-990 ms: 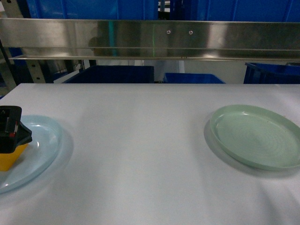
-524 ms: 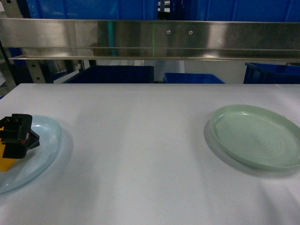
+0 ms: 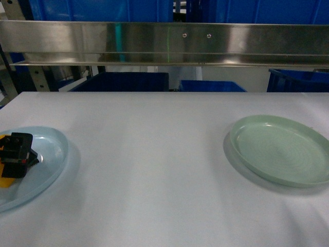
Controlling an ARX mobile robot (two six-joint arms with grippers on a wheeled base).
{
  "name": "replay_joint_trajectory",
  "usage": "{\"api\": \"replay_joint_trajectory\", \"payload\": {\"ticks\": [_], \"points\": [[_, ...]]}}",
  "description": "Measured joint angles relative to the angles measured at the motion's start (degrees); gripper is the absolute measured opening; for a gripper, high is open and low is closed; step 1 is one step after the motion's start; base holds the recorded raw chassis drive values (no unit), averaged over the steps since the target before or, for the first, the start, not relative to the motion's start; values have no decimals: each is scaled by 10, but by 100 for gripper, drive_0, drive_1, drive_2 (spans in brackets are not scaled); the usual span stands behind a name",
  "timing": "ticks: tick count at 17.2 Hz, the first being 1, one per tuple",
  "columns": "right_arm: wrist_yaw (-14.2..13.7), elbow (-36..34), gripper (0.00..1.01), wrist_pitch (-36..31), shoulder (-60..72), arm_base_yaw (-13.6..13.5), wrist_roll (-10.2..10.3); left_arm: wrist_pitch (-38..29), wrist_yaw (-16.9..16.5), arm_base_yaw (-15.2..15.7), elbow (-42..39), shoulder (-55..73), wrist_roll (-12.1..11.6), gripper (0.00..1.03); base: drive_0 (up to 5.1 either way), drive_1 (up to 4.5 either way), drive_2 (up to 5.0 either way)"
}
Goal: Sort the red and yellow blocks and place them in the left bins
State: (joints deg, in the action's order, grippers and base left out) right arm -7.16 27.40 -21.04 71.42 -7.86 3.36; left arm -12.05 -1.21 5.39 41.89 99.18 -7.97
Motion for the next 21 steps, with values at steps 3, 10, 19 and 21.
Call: {"api": "replay_joint_trajectory", "payload": {"ticks": [3, 10, 19, 21], "points": [[0, 0, 28, 0, 0, 0, 0, -5, 2, 5, 2, 8, -4, 93, 0, 0, 0], [0, 0, 28, 0, 0, 0, 0, 13, 0, 11, 17, 17, 0, 30, 0, 0, 0], [0, 0, 28, 0, 0, 0, 0, 49, -25, 11, 60, -58, 8, 27, 0, 0, 0], [0, 0, 28, 0, 0, 0, 0, 63, -40, 2, 80, -111, 21, 27, 0, 0, 0]]}}
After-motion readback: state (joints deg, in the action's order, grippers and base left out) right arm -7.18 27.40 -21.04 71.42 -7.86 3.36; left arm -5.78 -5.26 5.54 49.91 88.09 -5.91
